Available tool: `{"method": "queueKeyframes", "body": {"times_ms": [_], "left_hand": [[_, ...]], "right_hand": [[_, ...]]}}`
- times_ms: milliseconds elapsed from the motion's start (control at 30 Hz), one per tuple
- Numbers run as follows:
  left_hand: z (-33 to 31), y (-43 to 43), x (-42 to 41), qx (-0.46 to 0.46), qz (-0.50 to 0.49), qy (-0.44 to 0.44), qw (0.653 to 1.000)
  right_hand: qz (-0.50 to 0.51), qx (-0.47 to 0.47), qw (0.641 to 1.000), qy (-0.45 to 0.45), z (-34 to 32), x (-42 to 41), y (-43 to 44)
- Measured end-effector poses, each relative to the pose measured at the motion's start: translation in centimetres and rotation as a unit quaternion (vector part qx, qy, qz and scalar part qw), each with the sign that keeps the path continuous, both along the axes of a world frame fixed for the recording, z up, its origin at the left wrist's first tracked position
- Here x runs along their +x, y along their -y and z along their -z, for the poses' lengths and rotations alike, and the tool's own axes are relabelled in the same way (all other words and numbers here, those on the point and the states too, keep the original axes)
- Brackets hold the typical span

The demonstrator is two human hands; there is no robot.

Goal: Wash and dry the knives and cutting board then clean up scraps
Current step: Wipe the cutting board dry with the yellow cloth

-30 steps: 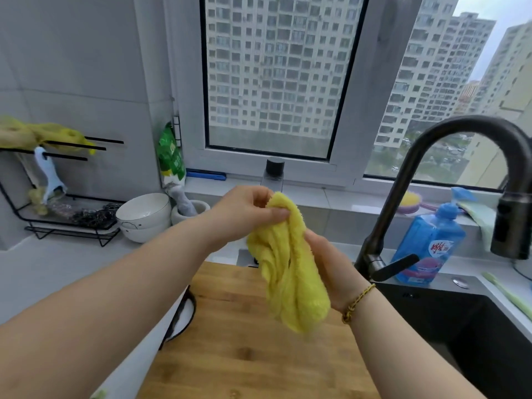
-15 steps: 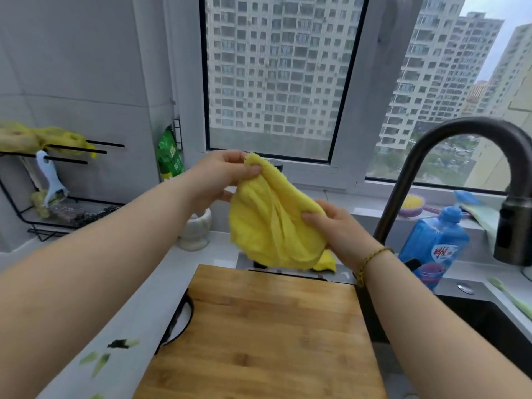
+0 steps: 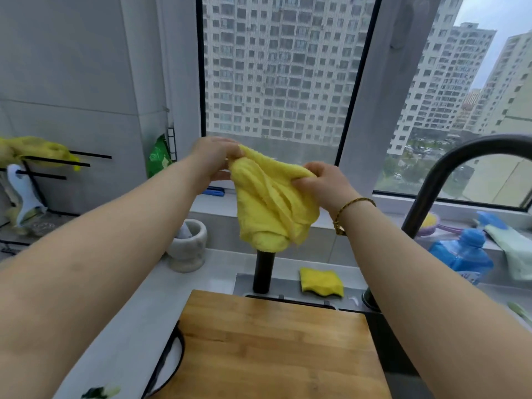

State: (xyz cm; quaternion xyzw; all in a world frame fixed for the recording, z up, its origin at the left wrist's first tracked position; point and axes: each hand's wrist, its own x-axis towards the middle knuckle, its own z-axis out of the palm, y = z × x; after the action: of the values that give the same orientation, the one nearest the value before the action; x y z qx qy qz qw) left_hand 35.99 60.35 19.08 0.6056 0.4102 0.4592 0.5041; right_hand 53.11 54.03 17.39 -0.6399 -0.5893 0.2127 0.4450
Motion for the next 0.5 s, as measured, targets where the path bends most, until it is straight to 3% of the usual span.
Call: {"method": "queueKeyframes", "body": {"times_ms": [133, 233, 333, 500], "left_hand": [[2.0, 0.2, -0.9, 0.183, -0.021, -0.043, 0.982], [4.6, 2.2, -2.6, 0.292, -0.002, -0.107, 0.950], [7.4, 4.2, -4.5, 0.366, 0.050, -0.164, 0.915], [8.5, 5.7, -4.6, 0.353, 0.067, -0.239, 0.902]], "right_hand": [[0.048, 0.176, 0.978, 0.100, 2.1, 0.1, -0.1], [0.019, 0.295, 0.930, 0.218, 5.6, 0.2, 1.5], [-0.009, 0.321, 0.902, 0.287, 9.0, 0.9, 3.0], [-0.031, 0.314, 0.903, 0.292, 10.0, 0.8, 4.6]]}}
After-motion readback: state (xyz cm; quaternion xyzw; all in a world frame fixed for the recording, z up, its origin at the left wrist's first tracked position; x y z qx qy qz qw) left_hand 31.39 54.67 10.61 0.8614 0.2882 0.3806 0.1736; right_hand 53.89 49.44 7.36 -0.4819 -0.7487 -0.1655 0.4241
